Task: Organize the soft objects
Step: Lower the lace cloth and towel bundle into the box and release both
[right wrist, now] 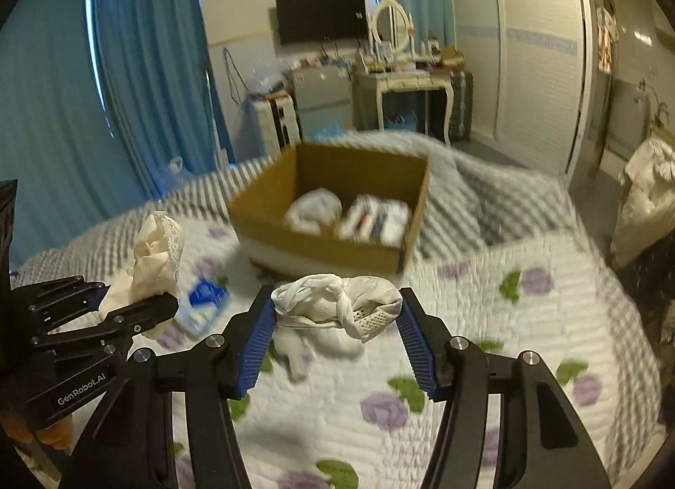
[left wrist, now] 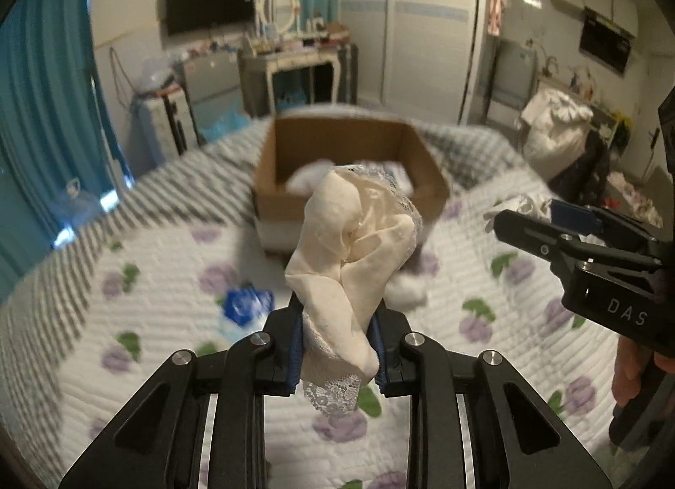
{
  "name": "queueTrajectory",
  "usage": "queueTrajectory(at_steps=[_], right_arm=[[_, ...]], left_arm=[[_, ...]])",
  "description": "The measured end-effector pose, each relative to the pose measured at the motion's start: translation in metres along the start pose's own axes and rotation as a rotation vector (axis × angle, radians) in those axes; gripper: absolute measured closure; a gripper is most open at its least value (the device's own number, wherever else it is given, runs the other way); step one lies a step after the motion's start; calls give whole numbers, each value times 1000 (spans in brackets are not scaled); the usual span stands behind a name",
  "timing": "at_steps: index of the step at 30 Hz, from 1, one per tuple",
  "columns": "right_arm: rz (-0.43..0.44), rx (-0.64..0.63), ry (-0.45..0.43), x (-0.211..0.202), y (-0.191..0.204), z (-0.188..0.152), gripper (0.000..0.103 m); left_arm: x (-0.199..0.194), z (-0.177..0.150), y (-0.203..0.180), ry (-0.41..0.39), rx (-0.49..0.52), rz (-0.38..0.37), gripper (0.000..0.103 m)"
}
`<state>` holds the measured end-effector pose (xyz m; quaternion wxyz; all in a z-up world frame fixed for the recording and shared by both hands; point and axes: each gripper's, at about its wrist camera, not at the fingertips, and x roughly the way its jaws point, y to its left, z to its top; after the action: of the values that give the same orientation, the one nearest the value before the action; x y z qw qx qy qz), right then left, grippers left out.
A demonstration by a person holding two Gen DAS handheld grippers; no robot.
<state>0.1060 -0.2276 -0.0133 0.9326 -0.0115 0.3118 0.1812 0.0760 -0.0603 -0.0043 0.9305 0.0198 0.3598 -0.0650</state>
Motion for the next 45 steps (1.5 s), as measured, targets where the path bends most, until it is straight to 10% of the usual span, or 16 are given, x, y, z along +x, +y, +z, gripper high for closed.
queueTrajectory(at_steps=[12,26,30,33,45], right_arm=[[33,-26,-126,1,12,107,46],[3,78,-47,142,-38,122,46],[15,136,5,180,-60,107,38],[13,151,20,187,-68,101,19],[-48,99,-75,88,-46,129,18]], left_arm=[[-4,83,16,-141,74,66,78],[145,106,8,-42,112,43,73],[171,97,6,-55,147,111,23],[178,91,8,-59,118,117,23],[65,89,25,-147,97,192,23]])
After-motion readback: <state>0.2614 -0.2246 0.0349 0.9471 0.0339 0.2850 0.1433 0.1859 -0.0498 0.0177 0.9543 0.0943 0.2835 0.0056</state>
